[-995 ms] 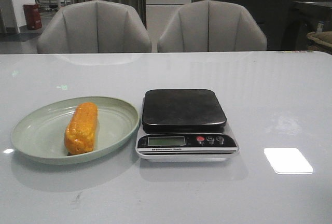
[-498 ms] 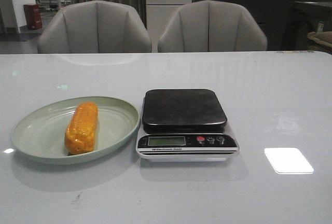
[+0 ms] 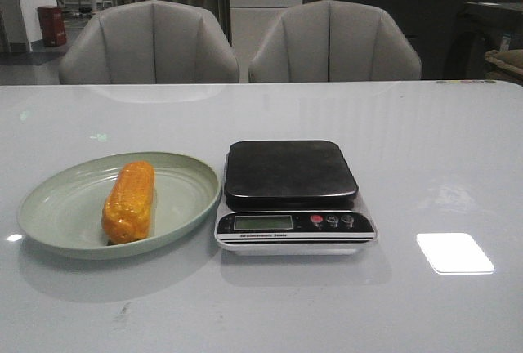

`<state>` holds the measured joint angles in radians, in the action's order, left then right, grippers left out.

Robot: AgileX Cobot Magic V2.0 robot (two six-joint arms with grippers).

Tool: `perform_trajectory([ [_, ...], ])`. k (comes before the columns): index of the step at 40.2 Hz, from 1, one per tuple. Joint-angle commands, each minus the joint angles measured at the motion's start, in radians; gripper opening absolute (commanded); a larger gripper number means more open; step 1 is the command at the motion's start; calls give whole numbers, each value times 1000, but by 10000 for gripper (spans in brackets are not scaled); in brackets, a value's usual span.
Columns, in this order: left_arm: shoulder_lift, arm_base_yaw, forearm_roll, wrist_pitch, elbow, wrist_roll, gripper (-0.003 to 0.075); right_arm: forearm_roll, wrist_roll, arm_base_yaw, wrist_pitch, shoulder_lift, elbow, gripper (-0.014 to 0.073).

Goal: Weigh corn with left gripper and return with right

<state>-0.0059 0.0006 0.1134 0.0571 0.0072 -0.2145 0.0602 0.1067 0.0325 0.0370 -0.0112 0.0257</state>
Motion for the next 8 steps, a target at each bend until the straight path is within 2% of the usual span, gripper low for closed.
perform_trajectory([
  [1, -18, 0, -10, -82, 0, -2, 134, -12, 8, -5, 81, -18, 4, 178],
  [8, -18, 0, -10, -82, 0, -2, 134, -12, 8, -5, 81, -18, 4, 178],
])
